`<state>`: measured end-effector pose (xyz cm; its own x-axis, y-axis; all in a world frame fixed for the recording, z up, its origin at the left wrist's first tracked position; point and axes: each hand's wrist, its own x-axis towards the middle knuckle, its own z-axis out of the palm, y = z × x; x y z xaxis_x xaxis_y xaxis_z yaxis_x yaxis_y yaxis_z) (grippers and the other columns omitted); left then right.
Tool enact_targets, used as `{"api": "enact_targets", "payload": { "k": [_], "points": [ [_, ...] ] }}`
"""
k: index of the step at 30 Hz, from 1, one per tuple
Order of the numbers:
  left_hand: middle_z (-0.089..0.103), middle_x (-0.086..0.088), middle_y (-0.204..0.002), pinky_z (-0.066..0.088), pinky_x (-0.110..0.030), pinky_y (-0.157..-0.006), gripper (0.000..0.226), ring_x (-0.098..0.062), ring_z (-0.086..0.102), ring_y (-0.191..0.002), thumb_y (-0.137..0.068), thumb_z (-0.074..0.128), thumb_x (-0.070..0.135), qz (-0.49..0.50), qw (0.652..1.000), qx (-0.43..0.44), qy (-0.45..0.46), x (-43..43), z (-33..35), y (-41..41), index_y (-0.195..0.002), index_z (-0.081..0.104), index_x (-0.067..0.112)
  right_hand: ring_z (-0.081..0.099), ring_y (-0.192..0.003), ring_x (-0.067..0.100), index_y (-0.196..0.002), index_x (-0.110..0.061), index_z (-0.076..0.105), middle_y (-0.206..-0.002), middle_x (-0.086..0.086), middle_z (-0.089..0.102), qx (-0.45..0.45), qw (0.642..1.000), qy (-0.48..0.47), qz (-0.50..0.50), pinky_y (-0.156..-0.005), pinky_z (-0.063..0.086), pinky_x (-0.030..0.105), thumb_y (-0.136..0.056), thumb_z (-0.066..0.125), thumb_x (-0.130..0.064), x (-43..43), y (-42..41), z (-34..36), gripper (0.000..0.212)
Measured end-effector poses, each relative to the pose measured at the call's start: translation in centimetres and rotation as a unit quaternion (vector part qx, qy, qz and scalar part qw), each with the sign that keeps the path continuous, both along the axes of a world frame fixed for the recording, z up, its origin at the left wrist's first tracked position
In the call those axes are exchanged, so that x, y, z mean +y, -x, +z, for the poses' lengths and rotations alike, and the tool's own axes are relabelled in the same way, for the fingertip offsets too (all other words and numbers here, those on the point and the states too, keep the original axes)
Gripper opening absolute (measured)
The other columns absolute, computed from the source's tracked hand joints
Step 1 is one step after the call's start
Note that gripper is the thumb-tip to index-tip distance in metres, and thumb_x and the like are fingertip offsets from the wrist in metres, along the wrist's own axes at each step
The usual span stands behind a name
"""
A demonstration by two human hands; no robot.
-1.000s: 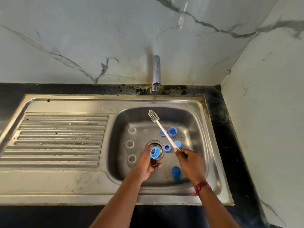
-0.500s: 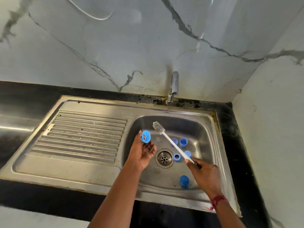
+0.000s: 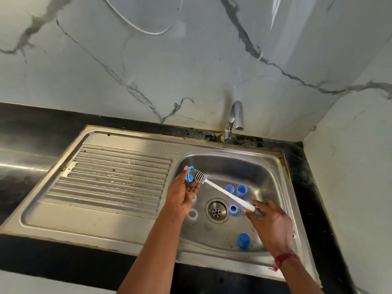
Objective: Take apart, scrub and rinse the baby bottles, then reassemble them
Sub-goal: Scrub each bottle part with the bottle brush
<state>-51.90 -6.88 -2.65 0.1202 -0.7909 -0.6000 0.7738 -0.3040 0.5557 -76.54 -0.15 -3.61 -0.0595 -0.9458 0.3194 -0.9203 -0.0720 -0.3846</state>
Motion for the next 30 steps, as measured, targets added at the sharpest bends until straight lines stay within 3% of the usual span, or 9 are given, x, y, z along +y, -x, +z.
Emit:
{"api": "enact_targets", "payload": {
  "k": [2,6,10,12,14,16,21,26,30],
  "points": [
    [0.07,-0.019,-0.104,0.059,-0.034,-0.083,0.027,-0.025,0.068,-0.094,-0.089,0.072,0.022,0.0,1.0,-0.025,0.0,-0.5,-0.4,-0.7,-0.108,0.067,0.003,0.056,-0.049,0.014,-0.094,-0.021,0.079,-0.081,-0.005,0.063,0.031,0.999,0.038,0.023,-0.042,0.043,0.02,-0.066,0.091,-0.022,-0.4,-0.5,0.0,0.03],
    [0.071,-0.018,-0.098,0.061,-0.03,-0.071,0.023,-0.022,0.07,-0.085,-0.086,0.075,0.017,0.0,0.999,-0.053,0.009,-1.3,-0.3,-1.9,-0.101,0.068,0.001,0.057,-0.052,0.016,-0.099,-0.017,0.078,-0.082,-0.002,0.065,0.102,0.991,0.078,0.049,-0.043,0.03,0.015,-0.065,0.091,-0.015,-0.8,-1.8,-0.3,0.037],
    [0.073,-0.018,-0.097,0.06,-0.038,-0.083,0.028,-0.022,0.073,-0.079,-0.084,0.076,0.017,0.003,0.998,-0.058,0.003,-1.5,-0.7,-2.9,-0.104,0.068,-0.001,0.061,-0.057,0.015,-0.099,-0.014,0.077,-0.087,-0.004,0.069,0.12,0.985,0.102,0.076,-0.038,0.044,0.021,-0.072,0.087,-0.014,-0.5,-2.8,-1.0,0.029],
    [0.072,-0.019,-0.102,0.058,-0.04,-0.087,0.032,-0.024,0.072,-0.086,-0.084,0.076,0.016,0.009,0.998,-0.054,-0.004,-1.6,-1.3,-3.3,-0.108,0.067,-0.002,0.062,-0.058,0.014,-0.099,-0.014,0.076,-0.088,-0.004,0.07,0.139,0.978,0.122,0.099,-0.042,0.045,0.021,-0.085,0.072,-0.024,-0.4,-2.9,-1.1,0.018],
    [0.072,-0.021,-0.106,0.058,-0.04,-0.087,0.036,-0.027,0.071,-0.091,-0.084,0.076,0.013,0.02,0.998,-0.051,-0.003,-1.8,-1.5,-3.6,-0.113,0.066,-0.005,0.062,-0.059,0.013,-0.097,-0.014,0.076,-0.087,-0.004,0.071,0.153,0.975,0.119,0.113,-0.044,0.044,0.021,-0.089,0.054,-0.036,-0.6,-2.9,-1.1,0.032],
    [0.071,-0.021,-0.107,0.059,-0.041,-0.085,0.04,-0.028,0.071,-0.092,-0.084,0.076,0.012,0.026,0.998,-0.056,0.001,-2.1,-1.4,-3.7,-0.118,0.063,-0.006,0.061,-0.057,0.013,-0.096,-0.015,0.077,-0.084,-0.005,0.071,0.149,0.976,0.109,0.114,-0.043,0.045,0.021,-0.089,0.049,-0.042,-1.2,-2.7,-1.2,0.039],
    [0.069,-0.018,-0.106,0.06,-0.03,-0.064,0.048,-0.025,0.07,-0.089,-0.089,0.07,0.007,0.048,0.997,-0.049,0.027,-3.5,-0.6,-3.3,-0.132,0.051,-0.003,0.052,-0.045,0.011,-0.082,-0.022,0.076,-0.063,-0.008,0.062,0.113,0.985,0.084,0.103,-0.04,0.041,0.02,-0.086,0.051,-0.053,-2.8,-2.8,-0.6,0.041],
    [0.062,-0.024,-0.122,0.061,-0.03,-0.063,0.038,-0.027,0.068,-0.094,-0.092,0.062,0.001,0.052,0.997,-0.026,0.052,-3.5,-1.0,-2.7,-0.127,0.049,0.009,0.051,-0.046,0.008,-0.074,-0.035,0.072,-0.056,-0.015,0.053,0.082,0.995,0.01,0.06,-0.041,0.045,0.026,-0.086,0.05,-0.066,-3.5,-2.3,0.4,0.04],
    [0.058,-0.026,-0.125,0.061,-0.03,-0.062,0.04,-0.028,0.067,-0.094,-0.094,0.057,-0.003,0.031,0.997,-0.019,0.072,-3.4,-1.5,-3.0,-0.129,0.045,0.013,0.049,-0.046,0.002,-0.071,-0.04,0.071,-0.053,-0.018,0.053,0.035,0.998,-0.009,0.045,-0.041,0.04,0.019,-0.082,0.071,-0.053,-3.5,-2.5,1.3,0.017]
  ]
}}
